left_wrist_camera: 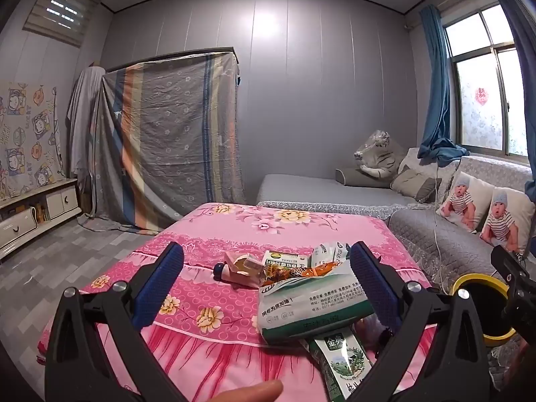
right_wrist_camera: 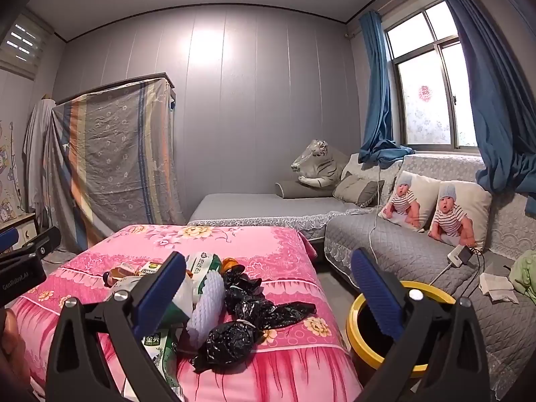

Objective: Collect trash

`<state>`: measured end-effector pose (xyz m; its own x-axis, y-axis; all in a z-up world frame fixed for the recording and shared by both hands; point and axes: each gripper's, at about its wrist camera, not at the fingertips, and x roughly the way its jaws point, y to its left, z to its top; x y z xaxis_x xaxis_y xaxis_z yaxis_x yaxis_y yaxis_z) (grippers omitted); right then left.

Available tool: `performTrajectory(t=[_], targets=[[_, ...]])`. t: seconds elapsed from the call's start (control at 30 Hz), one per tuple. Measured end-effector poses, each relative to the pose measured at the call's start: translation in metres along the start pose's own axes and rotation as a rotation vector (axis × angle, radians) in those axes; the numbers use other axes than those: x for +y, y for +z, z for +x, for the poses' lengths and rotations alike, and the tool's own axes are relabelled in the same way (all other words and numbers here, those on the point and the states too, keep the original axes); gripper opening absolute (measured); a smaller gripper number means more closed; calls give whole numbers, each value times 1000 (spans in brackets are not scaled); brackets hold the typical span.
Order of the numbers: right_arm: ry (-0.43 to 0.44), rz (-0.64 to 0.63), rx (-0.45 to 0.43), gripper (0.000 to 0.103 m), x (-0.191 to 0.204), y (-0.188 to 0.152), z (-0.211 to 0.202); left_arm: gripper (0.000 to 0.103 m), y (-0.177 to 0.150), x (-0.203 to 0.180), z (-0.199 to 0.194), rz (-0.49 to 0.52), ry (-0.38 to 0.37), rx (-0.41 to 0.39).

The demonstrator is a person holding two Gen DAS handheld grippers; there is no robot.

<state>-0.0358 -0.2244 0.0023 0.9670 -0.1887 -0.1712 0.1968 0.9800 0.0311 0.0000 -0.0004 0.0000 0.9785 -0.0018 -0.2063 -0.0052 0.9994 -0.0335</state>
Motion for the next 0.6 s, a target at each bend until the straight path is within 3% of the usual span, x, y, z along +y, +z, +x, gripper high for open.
performTrajectory(t=[0.6], targets=[[0, -7, 24, 95, 0, -4, 5, 95, -7, 0, 11, -22, -22, 40]])
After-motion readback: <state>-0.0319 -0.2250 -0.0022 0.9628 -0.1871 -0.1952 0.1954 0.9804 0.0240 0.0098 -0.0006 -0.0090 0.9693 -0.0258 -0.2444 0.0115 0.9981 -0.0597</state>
